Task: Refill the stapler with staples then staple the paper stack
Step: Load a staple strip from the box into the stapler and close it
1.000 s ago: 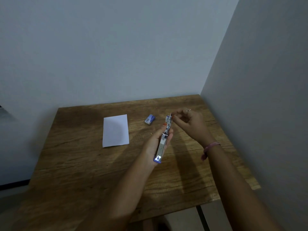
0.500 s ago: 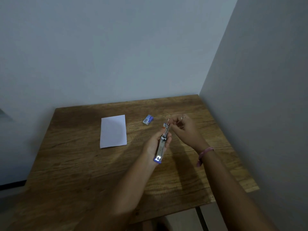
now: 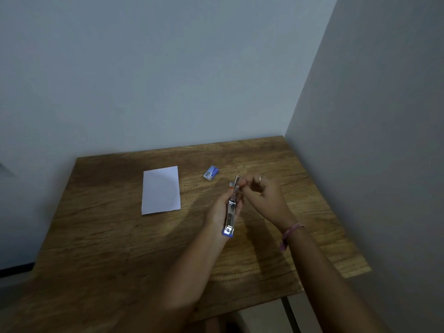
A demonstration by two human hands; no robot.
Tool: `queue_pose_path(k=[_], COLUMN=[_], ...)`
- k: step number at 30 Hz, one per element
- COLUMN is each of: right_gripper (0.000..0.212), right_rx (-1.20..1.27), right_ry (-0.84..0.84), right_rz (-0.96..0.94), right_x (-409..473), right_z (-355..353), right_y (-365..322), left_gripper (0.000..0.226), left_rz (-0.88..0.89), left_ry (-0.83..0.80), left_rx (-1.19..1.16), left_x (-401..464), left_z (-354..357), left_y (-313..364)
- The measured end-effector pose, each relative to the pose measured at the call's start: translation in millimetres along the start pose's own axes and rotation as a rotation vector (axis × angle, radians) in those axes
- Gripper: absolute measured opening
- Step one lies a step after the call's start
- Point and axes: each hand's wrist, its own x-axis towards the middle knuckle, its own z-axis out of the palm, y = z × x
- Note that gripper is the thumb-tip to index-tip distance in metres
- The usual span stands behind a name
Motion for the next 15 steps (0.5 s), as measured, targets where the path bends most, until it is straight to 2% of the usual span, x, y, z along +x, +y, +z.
queue_pose_path(k=[3, 8, 12, 15], right_gripper=[0.015, 0.015, 0.021, 0.008], right_rx=[0.001, 0.048, -0.018, -0.121], right_ry=[0.024, 0.022, 0.001, -0.008], right_rz=[-0.016, 0.034, -0.015, -0.113], right_x=[-8, -13, -19, -22], right_z=[1, 0, 10, 11], right_y=[2, 2, -3, -4], left_gripper=[0.022, 0.031, 0.022, 0.019], left_rz=[0.028, 0.079, 0.090, 0.079], left_ry=[-0.021, 0.053, 0.099, 0.089], left_rx=[-0.016, 0.010, 0.010, -0.014], left_x=[0, 2, 2, 2], left_z=[0, -5, -7, -10], left_y=[-2, -8, -7, -3])
